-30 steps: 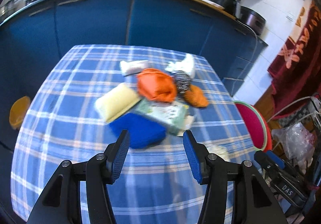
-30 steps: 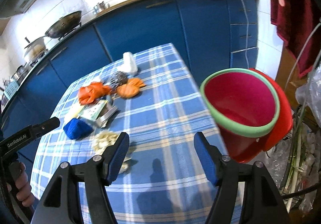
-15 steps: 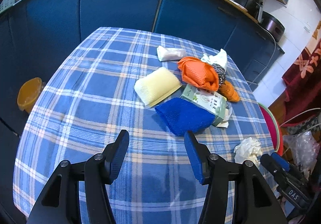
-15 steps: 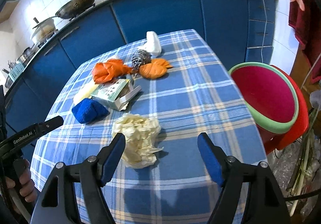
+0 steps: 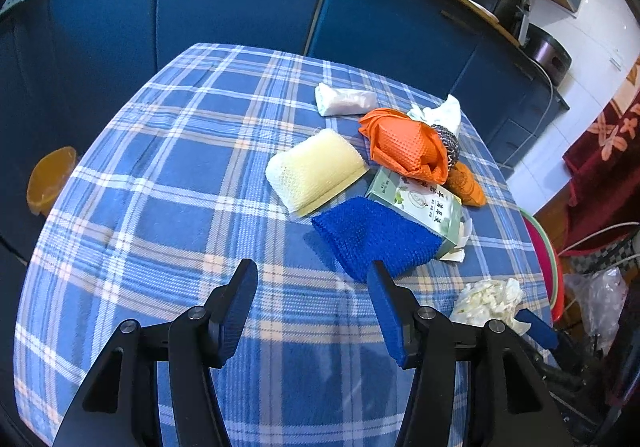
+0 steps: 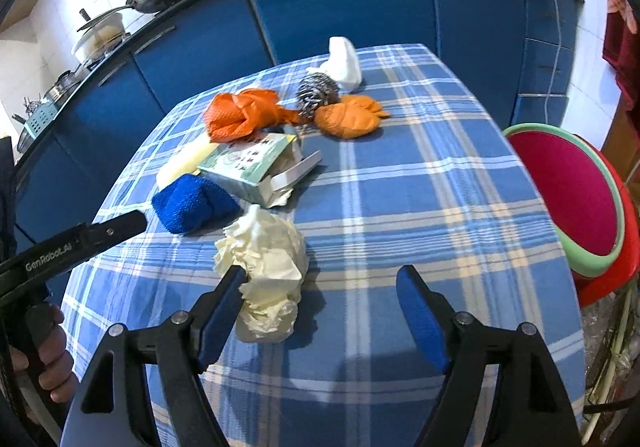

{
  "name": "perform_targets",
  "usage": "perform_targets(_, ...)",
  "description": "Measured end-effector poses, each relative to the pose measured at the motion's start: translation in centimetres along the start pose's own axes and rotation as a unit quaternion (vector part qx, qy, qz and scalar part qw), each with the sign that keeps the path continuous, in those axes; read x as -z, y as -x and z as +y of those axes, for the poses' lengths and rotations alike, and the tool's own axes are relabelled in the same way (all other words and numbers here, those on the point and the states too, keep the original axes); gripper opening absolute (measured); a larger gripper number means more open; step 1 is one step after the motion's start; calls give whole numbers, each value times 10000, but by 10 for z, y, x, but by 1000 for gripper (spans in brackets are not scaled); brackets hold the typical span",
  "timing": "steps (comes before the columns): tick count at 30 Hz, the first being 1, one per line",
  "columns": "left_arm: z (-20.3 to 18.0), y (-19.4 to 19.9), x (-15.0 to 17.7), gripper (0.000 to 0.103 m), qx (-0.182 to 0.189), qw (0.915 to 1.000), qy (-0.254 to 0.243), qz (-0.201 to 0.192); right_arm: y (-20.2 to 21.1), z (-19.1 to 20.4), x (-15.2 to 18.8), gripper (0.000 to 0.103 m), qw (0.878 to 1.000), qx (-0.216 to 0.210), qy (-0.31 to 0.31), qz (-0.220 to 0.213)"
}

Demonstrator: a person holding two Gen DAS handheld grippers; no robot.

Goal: Collect trash
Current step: 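Grasp crumpled white tissue with right tool while left tool approaches blue knitted cloth, then grasp the blue knitted cloth with the left tool and lift it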

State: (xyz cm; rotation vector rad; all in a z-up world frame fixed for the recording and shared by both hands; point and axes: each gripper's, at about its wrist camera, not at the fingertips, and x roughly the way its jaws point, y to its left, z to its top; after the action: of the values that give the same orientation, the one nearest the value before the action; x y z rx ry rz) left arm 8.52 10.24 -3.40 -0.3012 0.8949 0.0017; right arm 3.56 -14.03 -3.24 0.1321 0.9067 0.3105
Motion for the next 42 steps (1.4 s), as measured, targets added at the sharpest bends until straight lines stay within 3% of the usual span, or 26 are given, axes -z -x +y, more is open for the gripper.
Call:
perform_targets(9,-2,-6,-1,59,9,10000,1,59,-8,9,0,58,9995,-311,85,56)
perform_targets(12,-3,-7,-2,59,24,10000,-12,64,-8,12,1,43,9987,-482,132,40)
perform_targets(13,-5,-7,-2,59,29,10000,-16,64,-7,13,1,32,9984,-549,162,13)
perform_targets(16,-8,-8,-3,59,75,9999,-31,61,-2,16,2,28,9985,-444,289,-116)
perform_targets(22,-20,-11,-8,59,182,9998,-96,26,13,6,-1,27,9985,-305,262,-376)
perform_targets(26,-28,-17,-13,67,183,9997,-138,-23,22,-6,-4,27,9983,-242,140,-508)
perform_targets(40,-40,-42,-11,68,294,9995,-112,47,24,-28,-4,27,9985,-181,-118,-497)
perform_targets(42,-42,-43,-10,62,342,9993,-152,32,24,-28,-3,27,9985,-177,-128,-492)
